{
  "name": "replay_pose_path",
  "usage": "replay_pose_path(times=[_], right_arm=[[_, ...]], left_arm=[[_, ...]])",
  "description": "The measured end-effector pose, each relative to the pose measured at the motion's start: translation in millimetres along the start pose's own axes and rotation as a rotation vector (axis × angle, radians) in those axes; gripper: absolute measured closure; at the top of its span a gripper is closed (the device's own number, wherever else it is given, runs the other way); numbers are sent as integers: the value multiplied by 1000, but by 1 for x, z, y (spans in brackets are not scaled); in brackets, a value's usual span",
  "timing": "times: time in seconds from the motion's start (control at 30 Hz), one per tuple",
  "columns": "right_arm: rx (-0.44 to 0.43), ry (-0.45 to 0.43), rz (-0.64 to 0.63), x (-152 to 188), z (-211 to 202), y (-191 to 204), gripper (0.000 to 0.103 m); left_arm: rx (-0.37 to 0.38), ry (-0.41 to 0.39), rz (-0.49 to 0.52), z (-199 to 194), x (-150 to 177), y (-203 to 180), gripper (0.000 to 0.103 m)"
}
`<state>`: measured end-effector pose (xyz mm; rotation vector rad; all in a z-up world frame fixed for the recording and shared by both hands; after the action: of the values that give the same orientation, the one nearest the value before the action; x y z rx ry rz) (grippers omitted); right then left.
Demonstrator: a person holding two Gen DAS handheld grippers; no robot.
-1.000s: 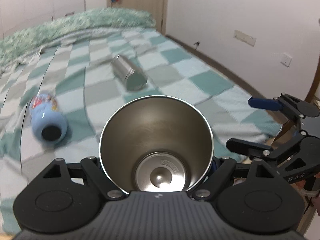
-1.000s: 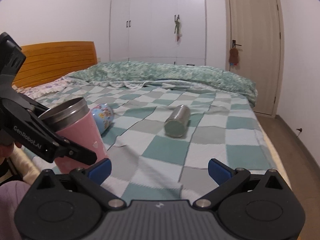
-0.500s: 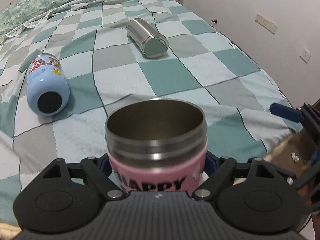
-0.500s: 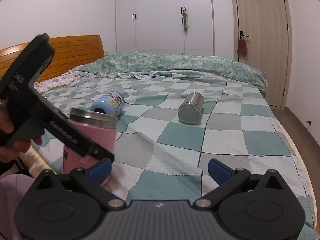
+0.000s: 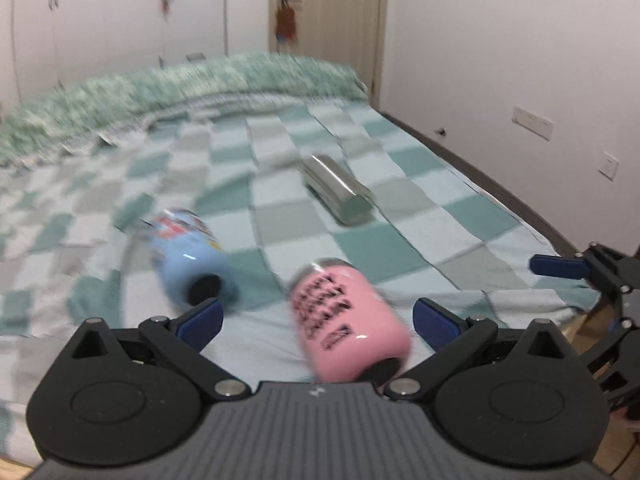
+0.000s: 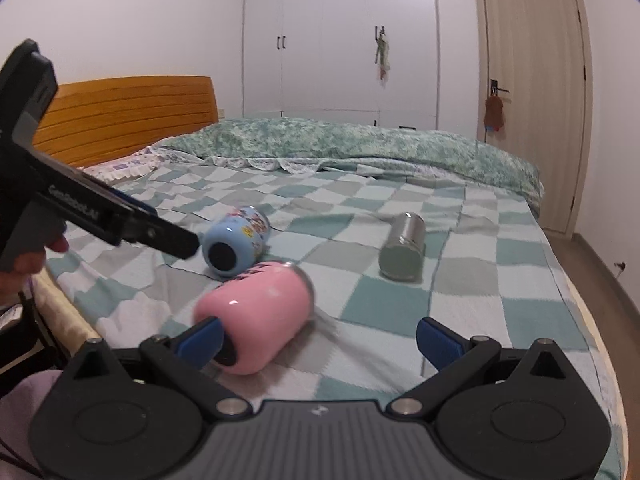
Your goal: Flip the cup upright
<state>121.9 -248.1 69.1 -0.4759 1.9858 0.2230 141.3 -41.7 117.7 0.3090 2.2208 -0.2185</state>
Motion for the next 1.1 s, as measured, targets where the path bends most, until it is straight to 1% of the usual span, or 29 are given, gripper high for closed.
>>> replay_pose_path(times=[0.1, 0.2, 0.43, 0.67, 0.8, 1.1], right_arm=[[6, 3, -6, -15, 1, 16, 0], [16, 19, -14, -28, 8, 33, 0], [39, 111, 10, -45, 44, 64, 0], [73, 219, 62, -49, 86, 71, 0], [99, 289, 92, -49, 112, 69, 0], [119, 456, 152, -49, 170, 60, 0]], left_arm=[[-31, -26, 5, -12, 2, 21, 0], [-38, -36, 8, -17, 8, 43, 0], [-31, -45, 12, -9, 24, 81, 0], [-34, -18, 15, 21, 38, 104, 0], [-29, 2, 6, 39, 44, 114, 0], [-13, 34, -10, 75, 48, 129, 0]])
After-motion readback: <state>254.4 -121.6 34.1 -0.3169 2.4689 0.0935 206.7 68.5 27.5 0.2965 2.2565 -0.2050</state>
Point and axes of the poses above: each gripper's, at about its wrist camera, not at the fingertips, and z roughly the way its jaws point, y to its left, x to its underside, the point moved 2 cm from there along z, roughly the way its jaws point, and after that the axes turned 4 degrees about -z, right-handed, at the moved point
